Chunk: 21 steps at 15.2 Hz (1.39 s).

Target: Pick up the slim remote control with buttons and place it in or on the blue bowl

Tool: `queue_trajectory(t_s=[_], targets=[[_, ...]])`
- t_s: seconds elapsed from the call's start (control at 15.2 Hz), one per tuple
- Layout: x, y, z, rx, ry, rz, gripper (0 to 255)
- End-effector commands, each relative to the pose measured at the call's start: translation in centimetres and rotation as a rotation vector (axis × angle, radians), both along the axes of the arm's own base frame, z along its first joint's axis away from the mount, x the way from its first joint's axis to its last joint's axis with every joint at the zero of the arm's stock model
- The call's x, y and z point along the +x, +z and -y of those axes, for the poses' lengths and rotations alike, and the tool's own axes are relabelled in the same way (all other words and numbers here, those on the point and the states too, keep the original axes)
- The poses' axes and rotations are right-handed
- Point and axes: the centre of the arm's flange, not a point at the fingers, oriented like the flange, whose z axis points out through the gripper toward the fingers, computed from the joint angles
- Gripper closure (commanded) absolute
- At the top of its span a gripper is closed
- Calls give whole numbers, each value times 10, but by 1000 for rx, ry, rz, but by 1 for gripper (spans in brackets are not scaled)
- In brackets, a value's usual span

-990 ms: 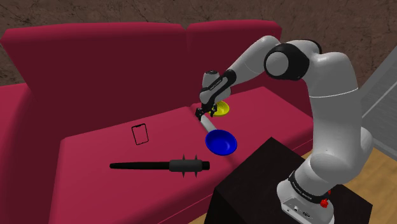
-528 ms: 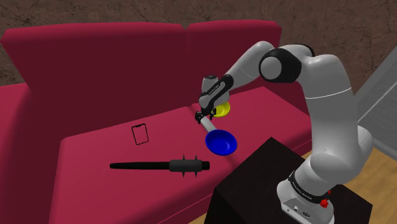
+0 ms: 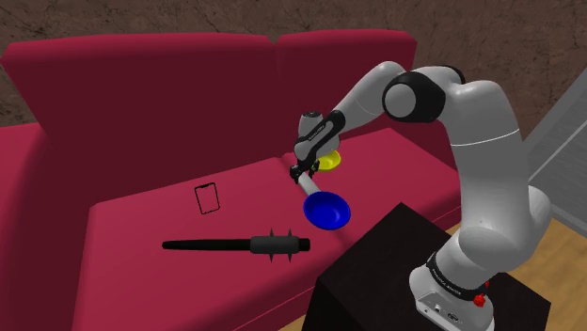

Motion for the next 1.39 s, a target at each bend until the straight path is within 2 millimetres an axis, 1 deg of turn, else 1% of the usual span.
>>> queue_trajectory(t_s=[0.0,0.46,1.32], targets=[[0,0,0,0,0,0,255],[0,0,0,0,0,0,255],[0,69,0,0,0,0,255]])
